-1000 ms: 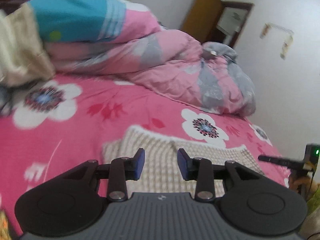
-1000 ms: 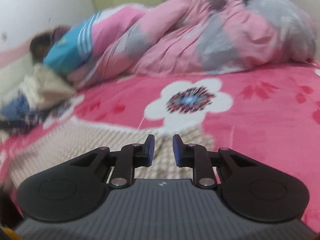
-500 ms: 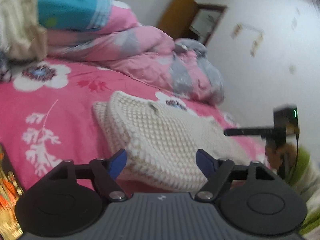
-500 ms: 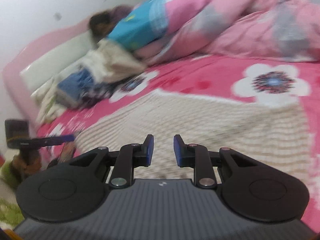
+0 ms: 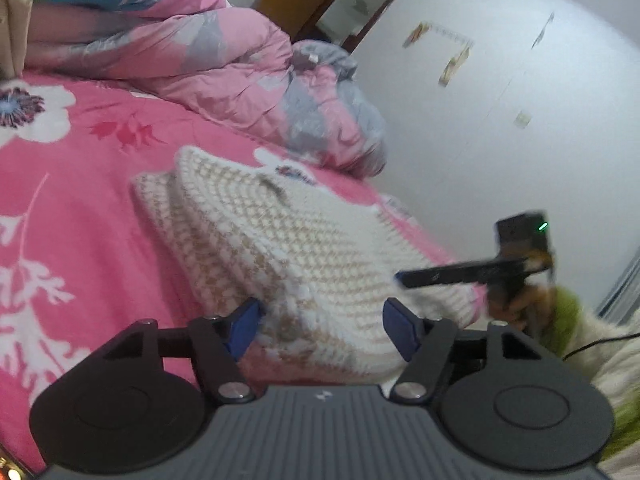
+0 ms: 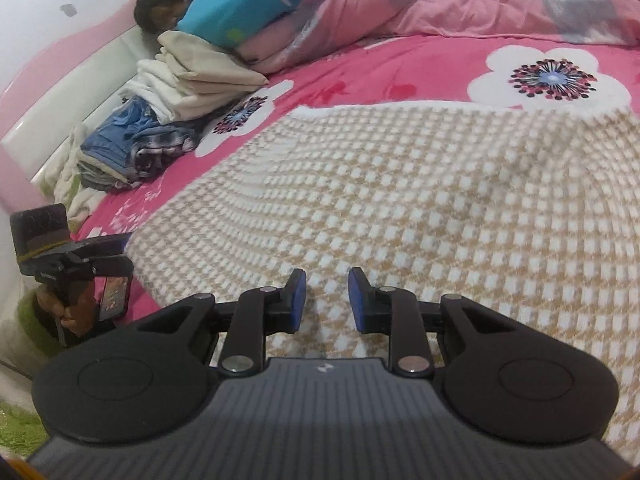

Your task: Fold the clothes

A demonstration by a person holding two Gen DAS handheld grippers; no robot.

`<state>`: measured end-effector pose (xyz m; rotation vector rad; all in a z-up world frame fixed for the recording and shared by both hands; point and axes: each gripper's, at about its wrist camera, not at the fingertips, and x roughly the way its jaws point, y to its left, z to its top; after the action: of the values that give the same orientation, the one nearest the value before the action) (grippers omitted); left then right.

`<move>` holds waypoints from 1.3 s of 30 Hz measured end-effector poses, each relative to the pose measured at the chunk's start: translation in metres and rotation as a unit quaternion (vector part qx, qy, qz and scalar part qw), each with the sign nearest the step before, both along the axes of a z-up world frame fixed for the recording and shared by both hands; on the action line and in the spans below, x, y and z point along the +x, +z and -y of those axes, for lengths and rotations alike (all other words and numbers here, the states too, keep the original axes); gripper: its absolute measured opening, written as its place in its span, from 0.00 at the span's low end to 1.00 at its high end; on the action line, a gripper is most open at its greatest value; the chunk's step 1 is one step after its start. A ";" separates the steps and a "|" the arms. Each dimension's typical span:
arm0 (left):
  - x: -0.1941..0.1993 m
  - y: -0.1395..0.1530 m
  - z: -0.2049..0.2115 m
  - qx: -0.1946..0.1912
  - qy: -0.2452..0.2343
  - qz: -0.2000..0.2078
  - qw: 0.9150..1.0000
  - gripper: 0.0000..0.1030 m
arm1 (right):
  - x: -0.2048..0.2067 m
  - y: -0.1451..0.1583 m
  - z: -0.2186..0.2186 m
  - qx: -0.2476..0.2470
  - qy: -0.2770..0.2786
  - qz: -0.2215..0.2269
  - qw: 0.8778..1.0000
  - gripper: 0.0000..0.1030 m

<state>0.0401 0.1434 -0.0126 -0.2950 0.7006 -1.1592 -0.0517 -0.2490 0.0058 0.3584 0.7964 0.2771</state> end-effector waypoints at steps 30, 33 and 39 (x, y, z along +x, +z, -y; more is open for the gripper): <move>0.037 -0.011 0.027 0.063 -0.081 -0.114 0.988 0.54 | 0.029 -0.005 -0.020 0.020 0.023 0.013 0.999 0.24; 0.042 -0.017 0.034 0.120 -0.097 -0.127 0.980 0.54 | 0.030 -0.005 -0.019 0.017 0.028 0.015 0.999 0.24; 0.033 -0.008 0.034 0.140 -0.063 -0.113 0.982 0.54 | 0.040 0.012 -0.052 -0.018 0.092 0.043 0.995 0.26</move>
<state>0.0731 0.1091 -0.0209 -0.1472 1.0839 -1.1391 -0.0116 -0.1968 0.0180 0.2384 0.7496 0.4479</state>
